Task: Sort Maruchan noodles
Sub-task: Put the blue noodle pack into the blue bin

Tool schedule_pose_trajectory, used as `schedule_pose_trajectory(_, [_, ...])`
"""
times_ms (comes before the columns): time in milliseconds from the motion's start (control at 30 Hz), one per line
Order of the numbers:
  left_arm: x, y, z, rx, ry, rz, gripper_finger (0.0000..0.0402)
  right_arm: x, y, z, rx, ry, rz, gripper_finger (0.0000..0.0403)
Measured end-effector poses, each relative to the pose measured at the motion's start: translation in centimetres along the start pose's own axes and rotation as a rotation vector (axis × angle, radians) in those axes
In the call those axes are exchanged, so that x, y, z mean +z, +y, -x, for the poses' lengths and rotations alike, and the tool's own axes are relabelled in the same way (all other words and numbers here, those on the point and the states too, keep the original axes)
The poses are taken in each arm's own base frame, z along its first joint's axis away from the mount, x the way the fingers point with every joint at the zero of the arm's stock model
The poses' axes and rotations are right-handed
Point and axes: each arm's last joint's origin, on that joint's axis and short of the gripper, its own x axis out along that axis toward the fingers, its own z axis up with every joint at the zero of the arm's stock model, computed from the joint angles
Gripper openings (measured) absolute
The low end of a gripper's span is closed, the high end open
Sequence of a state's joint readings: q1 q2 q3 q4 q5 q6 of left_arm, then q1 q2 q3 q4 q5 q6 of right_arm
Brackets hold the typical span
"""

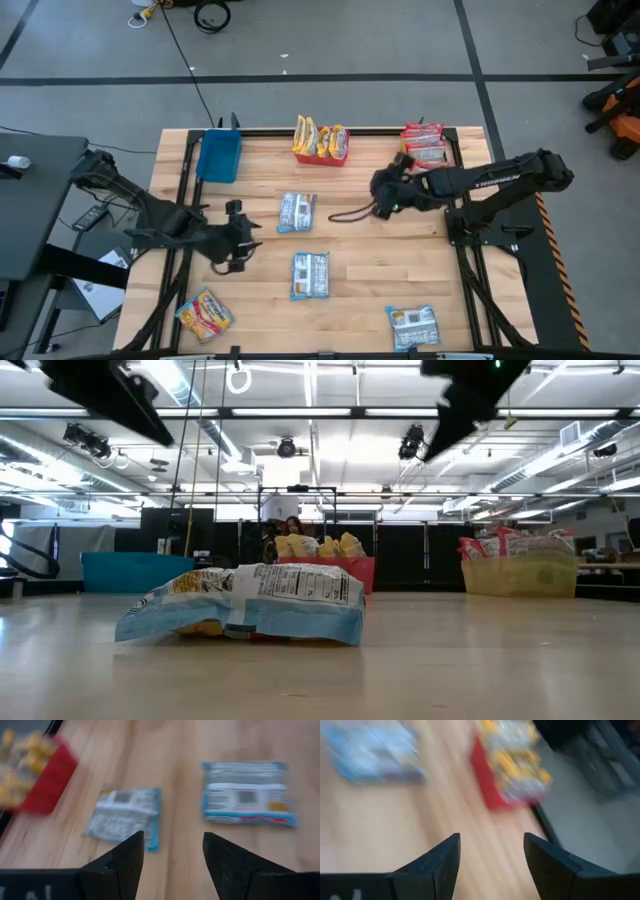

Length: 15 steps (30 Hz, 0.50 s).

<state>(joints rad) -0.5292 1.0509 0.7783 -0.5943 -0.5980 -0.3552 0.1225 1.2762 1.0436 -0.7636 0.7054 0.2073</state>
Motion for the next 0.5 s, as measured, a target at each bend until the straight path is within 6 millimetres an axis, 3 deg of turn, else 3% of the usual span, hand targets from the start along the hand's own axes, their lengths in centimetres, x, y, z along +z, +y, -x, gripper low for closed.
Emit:
schedule_pose_trajectory(100, [0.2,0.8,-2.0,0.079,0.049,0.136,0.0208,0.9,2.2,0.7,0.08,-0.125,-0.033,0.022])
schedule_pose_trajectory(267, [0.5,3.9,-4.7,0.167,0.122,0.415,0.0208,1.2,5.9,1.1,0.119,-0.212,0.038,0.0217])
schedule_pose_trajectory(400, [0.9,5.6,-6.6,0.08,0.094,0.561,0.0208,0.7,8.7,0.6,0.146,-0.206,0.088,0.0217])
schedule_pose_trajectory(500, [-1.0,6.5,-8.7,0.002,0.103,0.674,0.0209,-0.1,10.7,-0.1,0.156,-0.176,0.124,0.0217])
